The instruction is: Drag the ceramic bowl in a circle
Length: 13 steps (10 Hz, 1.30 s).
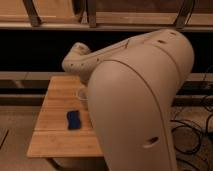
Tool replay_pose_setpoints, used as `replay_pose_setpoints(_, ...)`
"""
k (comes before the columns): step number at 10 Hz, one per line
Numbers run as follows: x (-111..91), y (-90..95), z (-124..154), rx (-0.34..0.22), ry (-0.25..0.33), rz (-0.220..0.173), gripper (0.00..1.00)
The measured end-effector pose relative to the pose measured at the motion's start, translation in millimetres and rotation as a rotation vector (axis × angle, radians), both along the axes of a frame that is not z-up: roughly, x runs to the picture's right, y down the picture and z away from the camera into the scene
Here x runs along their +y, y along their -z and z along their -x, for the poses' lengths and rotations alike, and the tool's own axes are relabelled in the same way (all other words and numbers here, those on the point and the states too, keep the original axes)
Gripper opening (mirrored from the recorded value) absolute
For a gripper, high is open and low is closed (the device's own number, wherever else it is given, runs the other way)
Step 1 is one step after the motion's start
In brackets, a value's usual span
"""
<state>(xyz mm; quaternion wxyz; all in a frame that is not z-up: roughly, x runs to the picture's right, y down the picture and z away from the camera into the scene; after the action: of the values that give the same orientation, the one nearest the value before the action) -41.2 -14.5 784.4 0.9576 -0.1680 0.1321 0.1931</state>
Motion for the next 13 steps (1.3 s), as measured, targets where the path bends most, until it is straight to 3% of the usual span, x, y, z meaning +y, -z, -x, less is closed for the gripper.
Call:
replay_pose_setpoints(7,54.6,-30.5,-108.5,0.078,-0.334,0.094,0.8)
replay_pose_setpoints(11,54.2,-30.8,-106.9,0.077,-0.329,0.093,0.8)
replay_pose_setpoints(13,58.9,-36.1,-92.0,0.071,-0.276,0.107,0.8)
